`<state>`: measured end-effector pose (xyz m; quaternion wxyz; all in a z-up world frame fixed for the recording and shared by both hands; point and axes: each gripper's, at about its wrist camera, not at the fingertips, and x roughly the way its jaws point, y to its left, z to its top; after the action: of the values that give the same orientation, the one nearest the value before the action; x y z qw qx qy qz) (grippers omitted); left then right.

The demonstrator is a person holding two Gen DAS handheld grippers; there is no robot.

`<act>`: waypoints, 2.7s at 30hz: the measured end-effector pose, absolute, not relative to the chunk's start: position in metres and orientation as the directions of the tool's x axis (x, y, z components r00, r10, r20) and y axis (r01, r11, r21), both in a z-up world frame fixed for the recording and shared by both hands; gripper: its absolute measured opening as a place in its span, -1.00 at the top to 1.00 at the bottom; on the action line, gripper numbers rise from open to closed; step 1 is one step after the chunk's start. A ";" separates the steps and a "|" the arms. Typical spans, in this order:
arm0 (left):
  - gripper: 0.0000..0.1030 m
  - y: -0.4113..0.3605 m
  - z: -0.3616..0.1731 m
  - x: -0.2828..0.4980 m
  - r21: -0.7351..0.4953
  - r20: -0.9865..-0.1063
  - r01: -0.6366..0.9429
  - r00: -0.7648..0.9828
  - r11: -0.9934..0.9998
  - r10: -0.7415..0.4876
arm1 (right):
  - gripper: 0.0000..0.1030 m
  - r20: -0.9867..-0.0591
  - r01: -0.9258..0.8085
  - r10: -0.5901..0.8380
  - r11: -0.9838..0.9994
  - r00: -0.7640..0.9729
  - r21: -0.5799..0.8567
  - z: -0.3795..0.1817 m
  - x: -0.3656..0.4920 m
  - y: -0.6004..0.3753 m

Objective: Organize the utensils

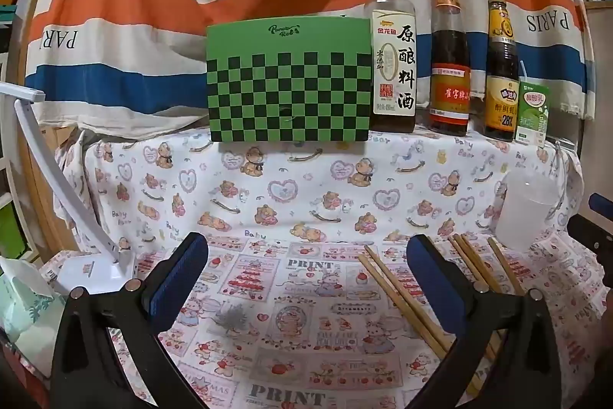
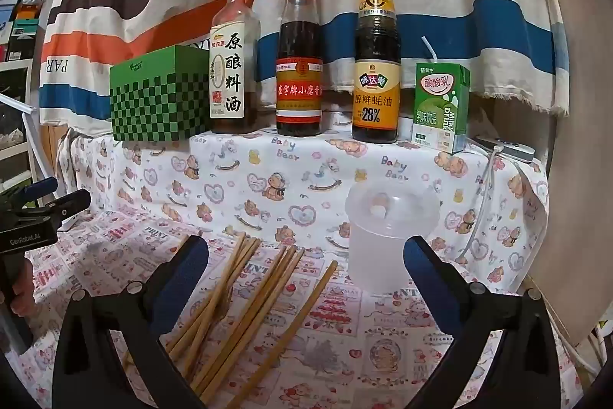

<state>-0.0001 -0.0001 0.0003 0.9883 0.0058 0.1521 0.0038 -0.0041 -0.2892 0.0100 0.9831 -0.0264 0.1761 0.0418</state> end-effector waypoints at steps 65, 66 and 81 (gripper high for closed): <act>-1.00 -0.005 0.002 0.002 0.023 -0.299 0.004 0.954 1.000 0.003 | -1.00 -0.344 -0.160 0.131 0.985 0.930 -0.057 0.007 -0.010 -0.279; -1.00 -0.005 0.002 0.002 0.023 -0.299 0.004 0.954 1.000 0.003 | -1.00 -0.345 -0.159 0.130 0.985 0.930 -0.059 0.007 -0.010 -0.279; -1.00 -0.005 0.002 0.002 0.022 -0.299 0.003 0.954 1.000 0.004 | -1.00 -0.348 -0.156 0.126 0.986 0.929 -0.059 0.007 -0.009 -0.278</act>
<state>0.0017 -0.0046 0.0015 0.9884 0.0113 0.1513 0.0002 -0.0091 -0.2783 0.0070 0.9811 -0.0430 0.1743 0.0717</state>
